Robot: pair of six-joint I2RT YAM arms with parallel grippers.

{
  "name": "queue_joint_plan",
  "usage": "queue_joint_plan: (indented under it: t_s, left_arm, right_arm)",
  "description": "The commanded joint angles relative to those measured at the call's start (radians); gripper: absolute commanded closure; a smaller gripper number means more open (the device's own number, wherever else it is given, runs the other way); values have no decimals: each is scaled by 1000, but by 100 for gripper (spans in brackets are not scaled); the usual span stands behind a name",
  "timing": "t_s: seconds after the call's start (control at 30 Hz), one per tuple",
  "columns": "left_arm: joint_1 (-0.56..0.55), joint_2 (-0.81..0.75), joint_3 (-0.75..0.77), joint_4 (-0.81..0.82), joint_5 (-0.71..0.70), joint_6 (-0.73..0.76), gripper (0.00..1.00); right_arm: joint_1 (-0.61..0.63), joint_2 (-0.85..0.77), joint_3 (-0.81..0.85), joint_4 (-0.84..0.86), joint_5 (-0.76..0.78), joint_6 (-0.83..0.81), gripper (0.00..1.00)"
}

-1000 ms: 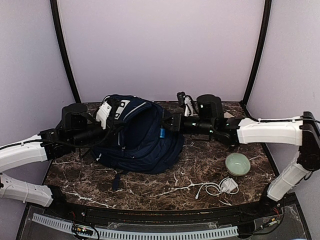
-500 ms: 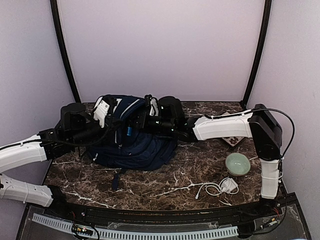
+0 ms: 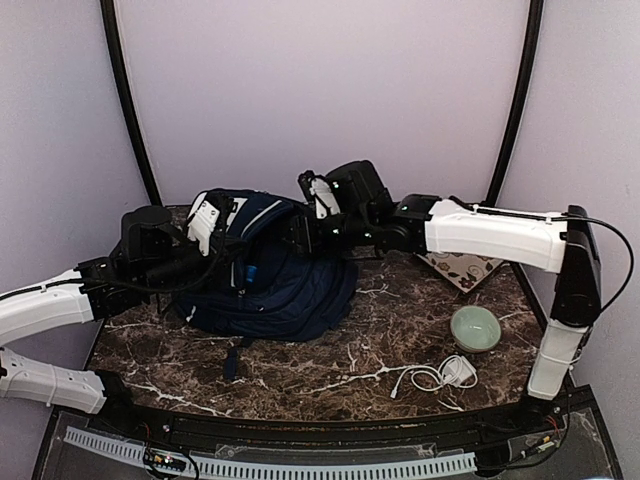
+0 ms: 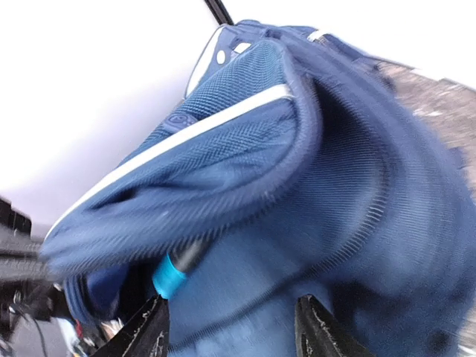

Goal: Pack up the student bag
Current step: Place the pen in the upper front pocket of the bag, then pick up the charger from the center of the board.

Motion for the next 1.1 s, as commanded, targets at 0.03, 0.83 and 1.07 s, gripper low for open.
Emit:
queue_joint_plan:
  t_s: [0.03,0.83,1.07]
  left_arm:
    - [-7,-46,22,122,20,16,100]
    - [-7,-18,27,112,41,13,100]
    - [-7,-15,27,111,40,13,100]
  right_arm:
    - [1,-113,102,-426,170,-195,38]
    - [105,-456,-503,-1131,222,456,35]
    - [103,-531,-667,-1001,174,516,23]
